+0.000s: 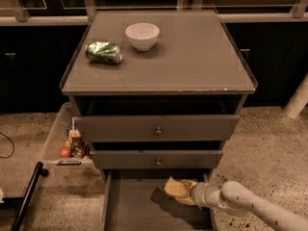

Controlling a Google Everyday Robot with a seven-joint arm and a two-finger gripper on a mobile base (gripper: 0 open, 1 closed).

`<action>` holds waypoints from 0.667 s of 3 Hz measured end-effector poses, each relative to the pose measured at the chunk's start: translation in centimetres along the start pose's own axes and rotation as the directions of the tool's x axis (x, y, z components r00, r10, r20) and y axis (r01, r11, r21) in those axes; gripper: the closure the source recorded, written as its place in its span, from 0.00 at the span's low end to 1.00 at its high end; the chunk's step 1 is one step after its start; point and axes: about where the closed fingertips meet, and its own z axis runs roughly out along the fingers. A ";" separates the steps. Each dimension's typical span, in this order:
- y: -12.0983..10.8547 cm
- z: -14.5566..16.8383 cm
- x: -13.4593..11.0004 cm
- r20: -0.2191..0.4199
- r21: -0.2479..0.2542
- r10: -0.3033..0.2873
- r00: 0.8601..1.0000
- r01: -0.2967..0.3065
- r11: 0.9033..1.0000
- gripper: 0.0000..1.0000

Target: Place sponge into bottom drawer

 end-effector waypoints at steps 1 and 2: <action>-0.7 2.5 1.0 -0.008 0.031 -0.022 1.000 0.022 0.999 1.00; -1.0 5.6 2.8 0.004 0.043 -0.065 0.998 0.065 0.997 1.00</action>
Offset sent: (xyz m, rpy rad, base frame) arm 0.0397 0.0238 -0.0977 -0.0470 -0.1298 0.0211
